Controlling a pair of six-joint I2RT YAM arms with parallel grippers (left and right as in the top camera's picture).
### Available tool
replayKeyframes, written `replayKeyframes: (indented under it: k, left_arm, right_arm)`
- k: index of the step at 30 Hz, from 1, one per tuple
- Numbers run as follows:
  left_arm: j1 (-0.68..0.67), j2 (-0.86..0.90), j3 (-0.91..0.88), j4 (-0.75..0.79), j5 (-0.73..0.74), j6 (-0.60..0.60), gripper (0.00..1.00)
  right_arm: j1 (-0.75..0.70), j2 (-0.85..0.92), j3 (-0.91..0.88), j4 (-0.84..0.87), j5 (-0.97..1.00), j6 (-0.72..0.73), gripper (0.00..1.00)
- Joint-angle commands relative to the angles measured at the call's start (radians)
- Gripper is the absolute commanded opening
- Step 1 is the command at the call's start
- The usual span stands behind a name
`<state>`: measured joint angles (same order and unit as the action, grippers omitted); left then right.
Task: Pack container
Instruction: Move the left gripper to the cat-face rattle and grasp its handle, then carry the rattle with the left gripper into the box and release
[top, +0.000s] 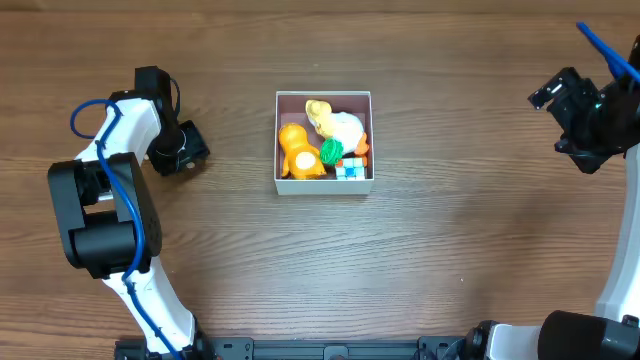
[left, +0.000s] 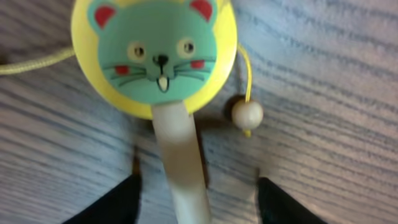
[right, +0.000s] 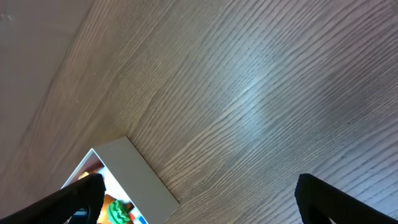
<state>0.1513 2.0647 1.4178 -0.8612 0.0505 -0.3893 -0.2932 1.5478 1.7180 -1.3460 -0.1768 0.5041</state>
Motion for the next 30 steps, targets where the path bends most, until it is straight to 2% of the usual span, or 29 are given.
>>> replayKeyframes:
  k: [1, 3, 7, 10, 15, 17, 20, 22, 23, 25, 27, 30]
  left_arm:
    - [0.006, 0.033, -0.008, 0.019, -0.034, 0.001, 0.47]
    - [0.006, 0.033, -0.008, 0.028, -0.036, 0.024, 0.3]
    - [0.005, 0.033, -0.008, 0.026, -0.035, 0.053, 0.04]
    - [0.005, 0.028, 0.021, -0.022, -0.012, 0.077, 0.04]
    - [-0.022, -0.06, 0.206, -0.248, 0.149, 0.189, 0.06]
    - [-0.061, -0.12, 0.294, -0.333, 0.194, 0.232, 0.07]
    - [-0.181, -0.233, 0.381, -0.388, 0.213, 0.232, 0.07]
    - [-0.285, -0.291, 0.383, -0.376, 0.207, 0.202, 0.09]
    - [-0.337, -0.301, 0.383, -0.365, 0.198, 0.177, 0.14]
    - [-0.441, -0.287, 0.379, -0.338, 0.133, 0.085, 0.18]
    - [-0.519, -0.248, 0.375, -0.308, 0.071, 0.002, 0.2]
    - [-0.611, -0.13, 0.375, -0.22, 0.061, -0.103, 0.18]
  right_arm:
    - [-0.002, 0.003, 0.003, 0.005, -0.001, 0.005, 1.0]
    - [-0.002, 0.003, 0.003, 0.005, -0.001, 0.005, 1.0]
    - [-0.002, 0.003, 0.003, 0.005, -0.001, 0.005, 1.0]
    - [-0.002, 0.003, 0.003, 0.006, 0.0, 0.005, 1.0]
    - [-0.002, 0.003, 0.003, 0.006, -0.001, 0.005, 1.0]
    - [-0.002, 0.003, 0.003, 0.005, 0.0, 0.005, 1.0]
    - [-0.002, 0.003, 0.003, 0.006, -0.001, 0.005, 1.0]
    - [-0.002, 0.003, 0.003, 0.005, -0.001, 0.005, 1.0]
    - [-0.002, 0.003, 0.003, 0.006, -0.001, 0.005, 1.0]
    - [-0.002, 0.003, 0.003, 0.006, 0.0, 0.005, 1.0]
    - [-0.002, 0.003, 0.003, 0.005, 0.0, 0.005, 1.0]
    - [-0.002, 0.003, 0.003, 0.005, 0.0, 0.005, 1.0]
